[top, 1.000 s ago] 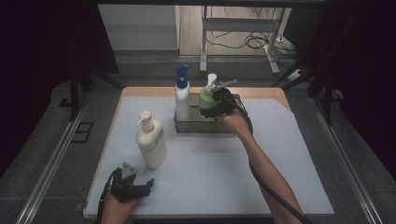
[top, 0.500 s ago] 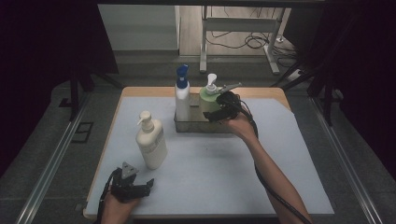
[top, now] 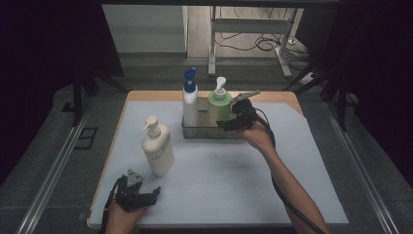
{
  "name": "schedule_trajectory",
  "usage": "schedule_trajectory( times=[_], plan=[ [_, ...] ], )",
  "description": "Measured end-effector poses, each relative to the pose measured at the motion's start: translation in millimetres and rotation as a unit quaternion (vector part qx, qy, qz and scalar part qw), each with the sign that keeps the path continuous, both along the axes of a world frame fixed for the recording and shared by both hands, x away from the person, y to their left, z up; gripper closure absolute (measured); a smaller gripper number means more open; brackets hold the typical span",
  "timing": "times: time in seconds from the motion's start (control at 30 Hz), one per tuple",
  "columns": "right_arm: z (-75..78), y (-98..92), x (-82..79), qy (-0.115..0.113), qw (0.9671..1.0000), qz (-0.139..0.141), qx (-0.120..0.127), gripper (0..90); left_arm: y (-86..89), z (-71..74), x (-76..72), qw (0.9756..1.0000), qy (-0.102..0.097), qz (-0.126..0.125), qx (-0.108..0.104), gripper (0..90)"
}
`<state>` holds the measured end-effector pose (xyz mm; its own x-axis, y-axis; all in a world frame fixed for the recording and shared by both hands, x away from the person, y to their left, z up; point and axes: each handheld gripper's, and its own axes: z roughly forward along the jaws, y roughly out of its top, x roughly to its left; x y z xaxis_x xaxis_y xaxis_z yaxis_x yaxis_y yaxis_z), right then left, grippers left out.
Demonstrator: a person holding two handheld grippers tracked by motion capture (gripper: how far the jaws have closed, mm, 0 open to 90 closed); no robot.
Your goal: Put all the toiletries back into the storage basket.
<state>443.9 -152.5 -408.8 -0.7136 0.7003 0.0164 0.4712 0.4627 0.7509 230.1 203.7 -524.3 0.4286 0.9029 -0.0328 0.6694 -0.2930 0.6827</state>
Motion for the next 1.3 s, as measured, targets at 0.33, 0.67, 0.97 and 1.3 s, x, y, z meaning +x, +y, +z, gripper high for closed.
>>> schedule_trajectory(
  times=[0.33,0.67,0.97,1.3],
  plan=[
    [-1.9,-14.3,-2.1,0.014,0.9997,-0.015,-0.01,34.3,0.0,0.0,0.0,1.0,0.0,0.0,0.0,12.5],
    [-5.2,-21.4,0.5,0.025,0.9985,-0.032,-0.036,62.8,0.0,0.0,0.0,1.0,0.0,0.0,0.001,12.5],
    [-11.9,-21.3,11.8,0.031,0.9972,-0.057,-0.037,83.8,0.1,0.1,0.0,1.0,0.0,0.0,0.001,12.5],
    [-23.3,-13.1,25.9,0.033,0.9957,-0.071,-0.051,89.6,0.1,0.0,-0.1,1.0,0.0,0.0,0.0,12.5]
  ],
)
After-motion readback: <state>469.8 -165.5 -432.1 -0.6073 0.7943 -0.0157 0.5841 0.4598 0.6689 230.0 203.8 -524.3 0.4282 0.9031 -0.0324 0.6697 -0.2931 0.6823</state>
